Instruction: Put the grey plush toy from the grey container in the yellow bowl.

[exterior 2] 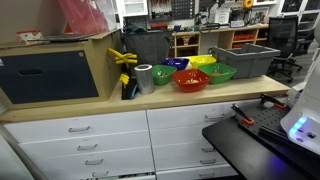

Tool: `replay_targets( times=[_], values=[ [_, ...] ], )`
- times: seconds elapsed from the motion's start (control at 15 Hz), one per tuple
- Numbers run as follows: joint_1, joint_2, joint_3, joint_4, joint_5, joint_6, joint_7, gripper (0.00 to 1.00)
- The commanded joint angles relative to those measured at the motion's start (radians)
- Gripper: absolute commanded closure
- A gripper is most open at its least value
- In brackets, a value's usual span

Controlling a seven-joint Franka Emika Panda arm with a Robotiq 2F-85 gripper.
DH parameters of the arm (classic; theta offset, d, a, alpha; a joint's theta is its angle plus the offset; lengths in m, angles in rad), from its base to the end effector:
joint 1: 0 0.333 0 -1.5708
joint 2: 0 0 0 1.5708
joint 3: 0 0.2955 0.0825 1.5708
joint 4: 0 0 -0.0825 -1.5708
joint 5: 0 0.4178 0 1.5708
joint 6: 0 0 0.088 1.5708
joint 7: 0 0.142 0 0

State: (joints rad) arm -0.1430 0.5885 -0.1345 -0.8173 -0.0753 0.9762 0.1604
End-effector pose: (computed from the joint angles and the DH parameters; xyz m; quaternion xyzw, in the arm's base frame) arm 0.6305 -0.1629 0.5209 0.9493 -0.2225 -0.2134 0.0613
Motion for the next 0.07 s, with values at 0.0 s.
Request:
replay_targets(
  times=[0.0],
  values=[
    [0.000, 0.000, 0.000, 0.000, 0.000, -0.001, 0.000, 0.00]
  ],
)
